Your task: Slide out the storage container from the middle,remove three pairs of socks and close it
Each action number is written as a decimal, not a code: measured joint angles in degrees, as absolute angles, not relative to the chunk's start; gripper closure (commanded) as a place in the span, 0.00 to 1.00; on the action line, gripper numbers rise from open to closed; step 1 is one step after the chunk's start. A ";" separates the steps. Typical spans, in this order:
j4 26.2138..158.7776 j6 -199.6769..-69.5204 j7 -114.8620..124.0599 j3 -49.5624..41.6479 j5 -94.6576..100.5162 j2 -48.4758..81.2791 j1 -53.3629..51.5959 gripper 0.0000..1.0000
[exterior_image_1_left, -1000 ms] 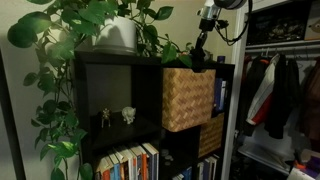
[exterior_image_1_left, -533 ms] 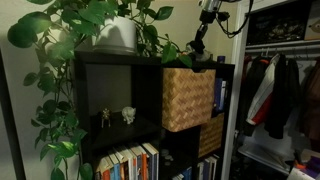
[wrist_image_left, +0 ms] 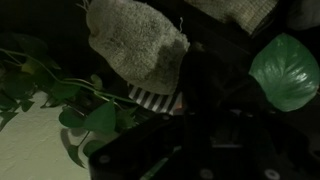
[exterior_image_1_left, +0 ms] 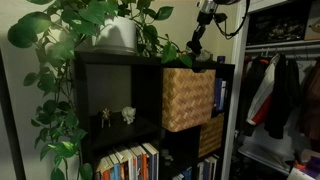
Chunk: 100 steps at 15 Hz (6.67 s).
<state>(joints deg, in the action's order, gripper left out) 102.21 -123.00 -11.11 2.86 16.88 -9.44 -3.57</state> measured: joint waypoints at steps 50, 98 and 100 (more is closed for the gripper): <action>126.88 -122.35 -1.98 4.71 3.56 -29.71 -6.04 0.99; 136.10 -143.14 -3.13 7.34 1.51 -16.64 -6.15 0.24; 134.39 -135.36 -5.83 6.76 0.22 -17.85 -6.66 0.12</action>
